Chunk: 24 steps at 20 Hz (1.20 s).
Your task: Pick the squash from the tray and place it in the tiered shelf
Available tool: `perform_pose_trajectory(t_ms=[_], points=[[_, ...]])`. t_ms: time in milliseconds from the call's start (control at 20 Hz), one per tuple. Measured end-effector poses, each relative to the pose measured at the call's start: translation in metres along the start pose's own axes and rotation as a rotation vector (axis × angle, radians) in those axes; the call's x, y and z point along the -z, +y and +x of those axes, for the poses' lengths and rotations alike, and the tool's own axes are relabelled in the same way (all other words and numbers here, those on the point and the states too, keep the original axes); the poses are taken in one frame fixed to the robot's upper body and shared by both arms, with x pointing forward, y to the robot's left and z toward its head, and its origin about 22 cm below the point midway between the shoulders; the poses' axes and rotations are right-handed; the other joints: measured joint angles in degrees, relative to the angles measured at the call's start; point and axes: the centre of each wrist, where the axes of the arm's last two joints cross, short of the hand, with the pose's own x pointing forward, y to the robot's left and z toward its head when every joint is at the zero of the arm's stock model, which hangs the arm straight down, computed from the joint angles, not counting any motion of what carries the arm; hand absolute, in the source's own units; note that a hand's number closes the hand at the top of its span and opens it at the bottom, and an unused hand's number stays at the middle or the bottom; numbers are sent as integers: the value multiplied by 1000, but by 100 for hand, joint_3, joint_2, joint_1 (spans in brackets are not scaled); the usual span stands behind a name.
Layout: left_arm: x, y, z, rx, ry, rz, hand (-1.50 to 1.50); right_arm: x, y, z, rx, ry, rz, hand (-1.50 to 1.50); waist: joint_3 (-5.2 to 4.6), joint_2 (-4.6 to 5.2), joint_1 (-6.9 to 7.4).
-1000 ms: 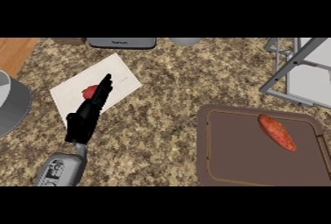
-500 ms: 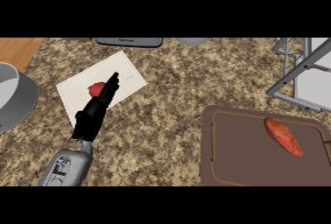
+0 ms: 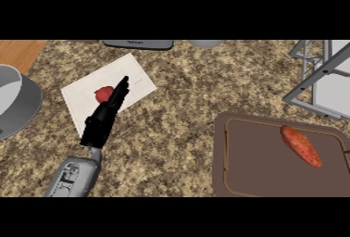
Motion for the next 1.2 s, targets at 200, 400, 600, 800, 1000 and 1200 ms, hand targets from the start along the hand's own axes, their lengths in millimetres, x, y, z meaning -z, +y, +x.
perform_pose_trajectory(t_ms=[200,400,600,800,1000,1200], points=[[2,4,1,-5,-2,1,0,12,21,-14,-24,-50,-19,150,-2,4,14],[-3,2,-1,-7,5,1,0,27,46,-27,-17,-106,-22,150,-4,-13,-20],[-3,2,-2,-8,4,3,0,38,65,-42,49,-91,-41,150,-7,-7,-28],[-4,2,-6,-4,4,3,0,52,79,-49,184,-69,-51,150,-7,-6,-43],[-7,1,-6,-8,5,8,0,63,86,-55,248,-50,-54,150,-5,-10,-63],[-8,1,-6,-9,5,14,0,72,101,-62,284,-36,-56,150,-2,1,-71]])
